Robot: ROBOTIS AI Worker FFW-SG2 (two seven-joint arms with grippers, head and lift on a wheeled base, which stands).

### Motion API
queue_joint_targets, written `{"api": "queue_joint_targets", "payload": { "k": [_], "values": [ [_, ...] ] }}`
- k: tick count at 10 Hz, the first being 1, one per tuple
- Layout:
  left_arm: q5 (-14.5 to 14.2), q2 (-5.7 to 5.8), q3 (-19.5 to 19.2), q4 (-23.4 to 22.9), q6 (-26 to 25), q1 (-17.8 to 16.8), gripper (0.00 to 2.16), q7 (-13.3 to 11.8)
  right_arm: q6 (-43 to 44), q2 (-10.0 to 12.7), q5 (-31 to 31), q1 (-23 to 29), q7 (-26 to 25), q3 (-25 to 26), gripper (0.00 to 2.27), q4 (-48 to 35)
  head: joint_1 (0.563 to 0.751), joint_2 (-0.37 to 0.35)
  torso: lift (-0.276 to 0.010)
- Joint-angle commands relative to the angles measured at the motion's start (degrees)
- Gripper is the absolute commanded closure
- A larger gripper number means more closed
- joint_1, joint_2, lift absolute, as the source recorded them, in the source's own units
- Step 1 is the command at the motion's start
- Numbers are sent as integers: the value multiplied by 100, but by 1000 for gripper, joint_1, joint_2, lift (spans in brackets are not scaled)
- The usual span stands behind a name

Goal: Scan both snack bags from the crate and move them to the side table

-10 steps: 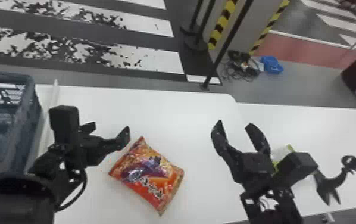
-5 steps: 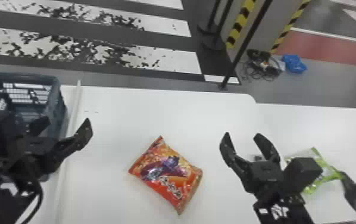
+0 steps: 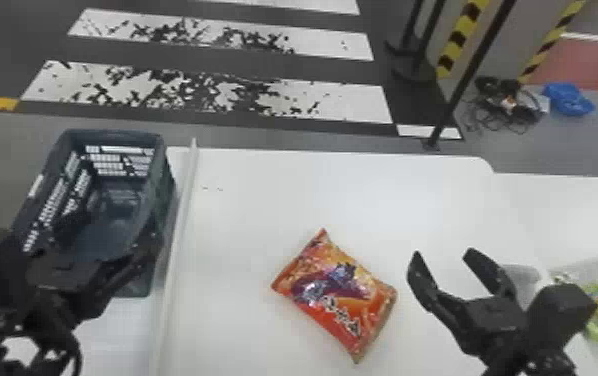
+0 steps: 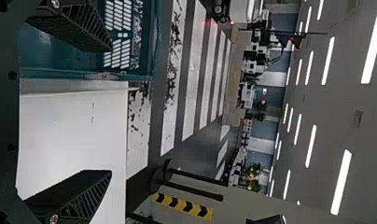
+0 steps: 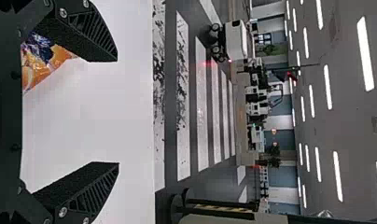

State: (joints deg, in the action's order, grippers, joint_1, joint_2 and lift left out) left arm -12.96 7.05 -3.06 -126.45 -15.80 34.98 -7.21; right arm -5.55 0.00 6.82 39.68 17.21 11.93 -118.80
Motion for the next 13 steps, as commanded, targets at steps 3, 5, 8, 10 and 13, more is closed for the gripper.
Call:
{"api": "queue_joint_targets", "payload": {
  "k": [3,5,8,10,13],
  "values": [
    [-479,253,-397,-117,125,308,66,-352,-110,-35,-866,119,37,-552,134,305,695,-36,-29],
    [-523,385,-405,-99,125,360,66,-378,101,-114,-1367,278,-16,-894,134,533,695,23,-29],
    [-629,403,-405,15,160,343,66,-360,752,-510,-2651,682,-886,-1633,134,806,695,86,-29],
    [-655,403,-370,42,143,334,66,-396,787,-650,-3239,708,-1361,-1958,137,973,695,129,-29],
    [-690,403,-362,42,143,360,66,-431,804,-861,-4013,480,-2029,-2424,137,1403,695,157,-29]
  ]
}}
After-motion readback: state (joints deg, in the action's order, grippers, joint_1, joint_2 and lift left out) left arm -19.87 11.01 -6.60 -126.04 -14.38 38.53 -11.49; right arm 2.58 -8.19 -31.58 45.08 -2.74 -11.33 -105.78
